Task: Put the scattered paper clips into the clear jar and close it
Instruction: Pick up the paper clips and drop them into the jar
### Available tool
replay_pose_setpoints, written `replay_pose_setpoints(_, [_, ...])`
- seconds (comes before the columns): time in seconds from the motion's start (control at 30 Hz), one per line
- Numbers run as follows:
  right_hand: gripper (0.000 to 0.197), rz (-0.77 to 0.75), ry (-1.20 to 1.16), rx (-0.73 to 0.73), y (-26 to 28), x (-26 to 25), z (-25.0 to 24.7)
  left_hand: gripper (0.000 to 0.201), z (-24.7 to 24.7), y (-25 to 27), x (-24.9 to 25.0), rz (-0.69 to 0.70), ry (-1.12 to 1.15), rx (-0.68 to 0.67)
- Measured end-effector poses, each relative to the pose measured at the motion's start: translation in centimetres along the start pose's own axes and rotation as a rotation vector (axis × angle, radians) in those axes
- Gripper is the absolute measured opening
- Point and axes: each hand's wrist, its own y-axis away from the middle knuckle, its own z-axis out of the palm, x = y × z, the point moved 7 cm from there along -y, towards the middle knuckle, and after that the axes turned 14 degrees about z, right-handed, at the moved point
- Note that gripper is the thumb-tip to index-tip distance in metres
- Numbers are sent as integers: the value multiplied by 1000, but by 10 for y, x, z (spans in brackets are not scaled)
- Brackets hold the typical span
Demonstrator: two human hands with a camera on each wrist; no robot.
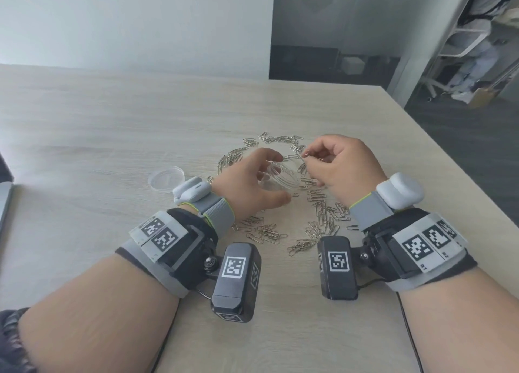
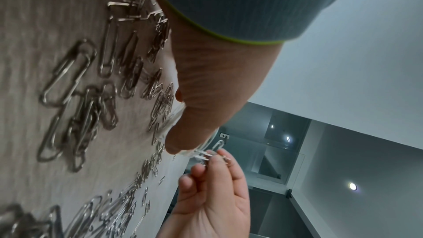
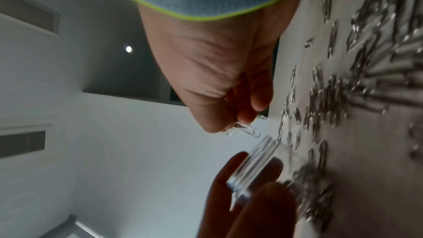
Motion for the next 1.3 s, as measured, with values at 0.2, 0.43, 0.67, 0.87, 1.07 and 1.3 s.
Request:
replay_pose_setpoints(0.2, [15,-29,6,-199,13,-6,22,71,3,1,8,40,-20,-19])
replay_pose_setpoints(0.43, [1,-1,-20,-46,2,4,-7,62,3,0,0,14,48,13])
replay_pose_setpoints(0.67, [44,166,493,-172,-3,40,-6,65,2,-1,0,22,65,31])
replay_pose_setpoints(0.87, [77,195,704,-329,13,45,10,69,-1,-2,3,36,71,27])
replay_pose_setpoints(1.07, [62,173,680,-398,42,38,8,73,-1,0,5,47,46,26])
replay_pose_setpoints(1.3, [97,187,811,-384,62,32,9,67,-7,6,8,74,45,33])
